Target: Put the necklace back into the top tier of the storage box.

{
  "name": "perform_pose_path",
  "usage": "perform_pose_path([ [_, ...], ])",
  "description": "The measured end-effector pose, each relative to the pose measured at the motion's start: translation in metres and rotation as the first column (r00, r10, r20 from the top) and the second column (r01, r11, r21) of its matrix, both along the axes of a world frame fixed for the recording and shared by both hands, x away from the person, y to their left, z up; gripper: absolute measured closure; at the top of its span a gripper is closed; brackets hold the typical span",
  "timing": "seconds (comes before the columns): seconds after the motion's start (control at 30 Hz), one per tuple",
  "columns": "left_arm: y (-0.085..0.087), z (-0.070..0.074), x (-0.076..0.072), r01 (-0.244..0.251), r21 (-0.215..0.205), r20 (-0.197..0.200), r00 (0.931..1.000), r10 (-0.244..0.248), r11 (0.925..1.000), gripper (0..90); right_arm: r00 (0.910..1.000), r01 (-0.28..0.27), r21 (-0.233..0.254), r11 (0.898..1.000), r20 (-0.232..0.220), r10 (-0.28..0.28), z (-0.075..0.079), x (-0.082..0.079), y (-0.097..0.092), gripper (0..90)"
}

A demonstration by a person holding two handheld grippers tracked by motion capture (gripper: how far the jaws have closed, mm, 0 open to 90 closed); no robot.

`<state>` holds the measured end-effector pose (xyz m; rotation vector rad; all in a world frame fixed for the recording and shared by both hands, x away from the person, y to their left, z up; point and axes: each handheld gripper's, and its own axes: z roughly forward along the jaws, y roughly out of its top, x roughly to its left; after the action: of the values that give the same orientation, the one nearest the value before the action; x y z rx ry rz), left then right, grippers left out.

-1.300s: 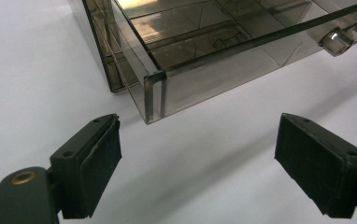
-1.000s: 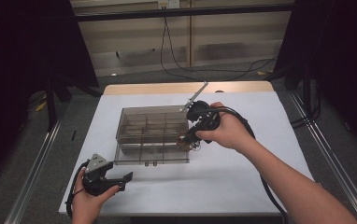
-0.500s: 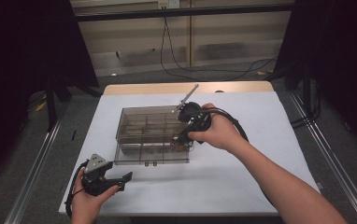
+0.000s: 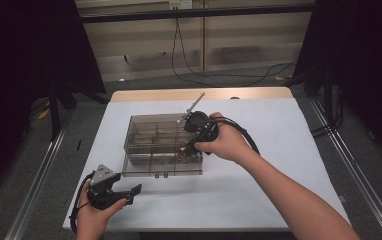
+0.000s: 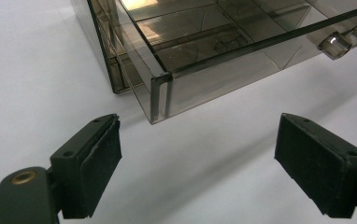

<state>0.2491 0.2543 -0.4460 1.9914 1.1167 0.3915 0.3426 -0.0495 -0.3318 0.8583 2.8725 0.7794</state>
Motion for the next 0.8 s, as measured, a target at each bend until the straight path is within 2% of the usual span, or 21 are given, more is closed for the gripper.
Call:
perform_pose_path([
  [0.07, 0.0, 0.0, 0.0, -0.005, 0.0, 0.003, 1.0, 0.005, 1.0, 14.6, 0.9999, -0.012, -0.001, 1.0, 0.011, 0.012, -0.001, 0.0, 0.001, 68.5],
  [0.3, 0.002, 0.0, 0.0, -0.002, 0.003, 0.002, 1.0, 0.002, 1.0, 14.6, 0.9999, -0.011, 0.002, 1.0, 0.006, 0.011, -0.002, 0.001, 0.003, 68.6],
  [0.8, -0.002, 0.0, 0.0, 0.002, 0.0, -0.002, 1.0, -0.002, 1.0, 14.6, 0.9999, 0.002, 0.028, 1.0, 0.016, -0.002, 0.014, -0.005, -0.007, 68.6],
])
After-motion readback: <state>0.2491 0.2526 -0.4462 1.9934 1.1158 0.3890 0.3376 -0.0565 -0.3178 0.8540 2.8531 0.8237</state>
